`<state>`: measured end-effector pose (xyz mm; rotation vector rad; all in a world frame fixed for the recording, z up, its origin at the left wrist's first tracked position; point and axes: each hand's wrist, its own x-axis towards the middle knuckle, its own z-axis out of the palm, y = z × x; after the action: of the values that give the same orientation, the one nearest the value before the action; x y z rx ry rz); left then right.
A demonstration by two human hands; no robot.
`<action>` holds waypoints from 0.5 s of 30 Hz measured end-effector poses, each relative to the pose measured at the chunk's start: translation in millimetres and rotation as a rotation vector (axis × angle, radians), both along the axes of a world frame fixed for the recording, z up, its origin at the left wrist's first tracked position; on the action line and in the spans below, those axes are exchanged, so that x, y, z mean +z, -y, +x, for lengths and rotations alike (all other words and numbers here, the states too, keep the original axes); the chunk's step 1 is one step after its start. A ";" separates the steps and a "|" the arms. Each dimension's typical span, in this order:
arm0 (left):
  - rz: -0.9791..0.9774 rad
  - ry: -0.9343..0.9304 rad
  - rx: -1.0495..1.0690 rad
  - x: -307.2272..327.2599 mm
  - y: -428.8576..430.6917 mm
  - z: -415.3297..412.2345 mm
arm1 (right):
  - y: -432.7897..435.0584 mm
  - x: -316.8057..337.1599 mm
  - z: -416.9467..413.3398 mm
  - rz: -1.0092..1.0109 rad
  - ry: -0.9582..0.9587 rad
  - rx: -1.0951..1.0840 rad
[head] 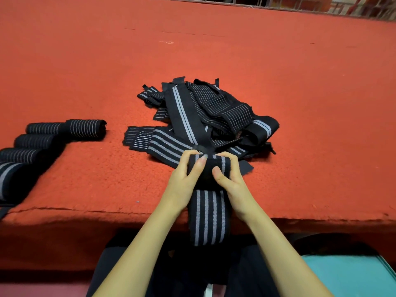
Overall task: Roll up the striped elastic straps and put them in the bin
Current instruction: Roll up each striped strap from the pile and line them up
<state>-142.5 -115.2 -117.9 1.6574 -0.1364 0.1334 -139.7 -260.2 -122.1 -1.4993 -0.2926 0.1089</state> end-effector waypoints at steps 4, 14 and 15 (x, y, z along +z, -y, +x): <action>-0.036 0.117 0.045 -5.0 -3.5 -6.3 | -1.5 -0.1 -1.8 -0.076 0.040 0.021; 0.034 0.010 -0.030 -6.7 -3.4 -1.0 | 0.9 1.2 -2.4 -0.047 0.028 -0.035; 0.015 -0.054 -0.018 -5.1 -4.4 0.9 | 0.4 1.0 -3.1 -0.063 0.037 -0.034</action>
<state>-141.6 -110.8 -122.9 1.6731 -0.1109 0.0741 -142.8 -260.6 -121.1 -1.5695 -0.2959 0.0640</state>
